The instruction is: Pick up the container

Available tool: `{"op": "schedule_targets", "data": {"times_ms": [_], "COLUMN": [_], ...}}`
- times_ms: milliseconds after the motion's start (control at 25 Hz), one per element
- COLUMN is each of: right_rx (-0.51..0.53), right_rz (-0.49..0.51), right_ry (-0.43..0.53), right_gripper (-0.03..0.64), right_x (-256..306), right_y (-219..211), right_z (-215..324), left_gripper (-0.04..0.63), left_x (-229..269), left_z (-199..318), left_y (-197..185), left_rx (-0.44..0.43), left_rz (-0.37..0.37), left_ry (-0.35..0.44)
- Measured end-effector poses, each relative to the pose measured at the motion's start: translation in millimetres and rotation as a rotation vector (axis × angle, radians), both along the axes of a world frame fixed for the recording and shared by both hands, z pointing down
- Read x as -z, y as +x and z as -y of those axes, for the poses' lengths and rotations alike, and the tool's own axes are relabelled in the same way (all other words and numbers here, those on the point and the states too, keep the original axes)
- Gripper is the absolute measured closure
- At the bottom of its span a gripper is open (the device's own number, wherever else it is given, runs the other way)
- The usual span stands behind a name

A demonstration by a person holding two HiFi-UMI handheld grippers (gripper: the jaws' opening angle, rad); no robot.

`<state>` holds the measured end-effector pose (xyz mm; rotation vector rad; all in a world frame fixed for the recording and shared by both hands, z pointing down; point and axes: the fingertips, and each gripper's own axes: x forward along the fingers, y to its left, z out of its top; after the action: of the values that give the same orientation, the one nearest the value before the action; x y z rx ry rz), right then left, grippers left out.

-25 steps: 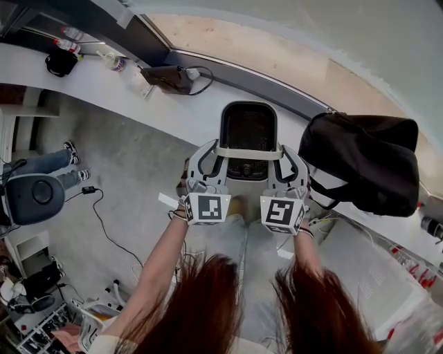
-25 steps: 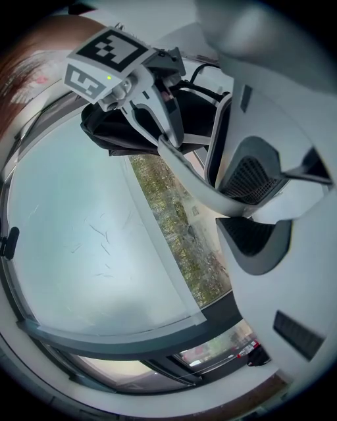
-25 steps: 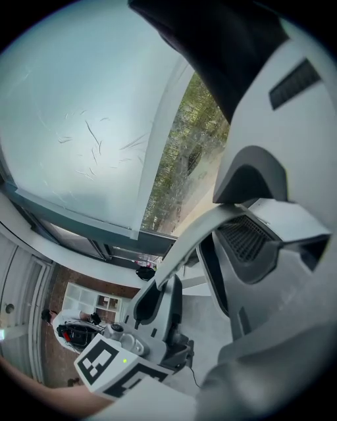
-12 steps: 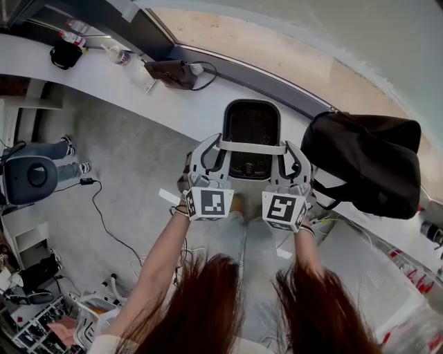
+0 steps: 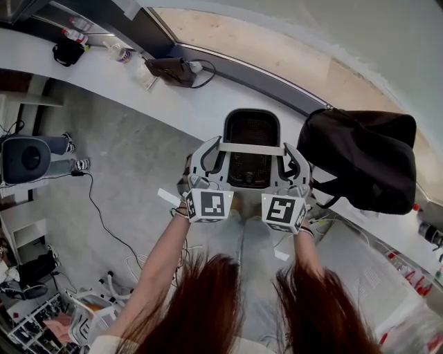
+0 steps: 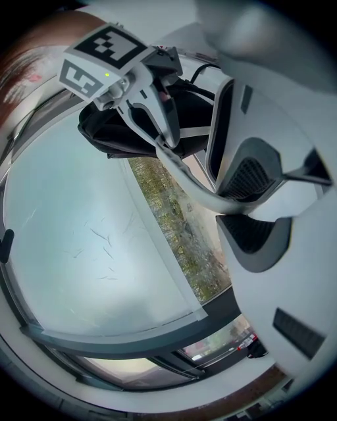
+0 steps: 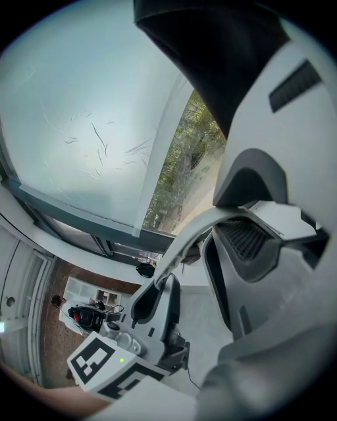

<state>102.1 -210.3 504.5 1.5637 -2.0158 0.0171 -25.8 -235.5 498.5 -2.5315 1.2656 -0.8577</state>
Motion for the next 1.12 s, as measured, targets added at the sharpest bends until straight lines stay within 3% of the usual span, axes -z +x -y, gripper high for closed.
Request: {"op": "schedule_targets", "data": {"times_ms": [440,1120], "right_rx": [-0.016,0.017], "right_rz": [0.028,-0.009], "right_ry": [0.01,0.029], "right_gripper": [0.534,0.537], "right_x": [20.8,84.6], "right_y": [11.2,22.5], "right_z": [-26.5,-62.4], "left_gripper": [0.511,0.511], "left_x": [27.1,89.3], "left_z": [-25.1,-62.1], "left_y": [10.9,22.3], "left_rx": [0.028,0.053], "left_rz": [0.0,-0.017], "left_ry": [0.036,0.053]}}
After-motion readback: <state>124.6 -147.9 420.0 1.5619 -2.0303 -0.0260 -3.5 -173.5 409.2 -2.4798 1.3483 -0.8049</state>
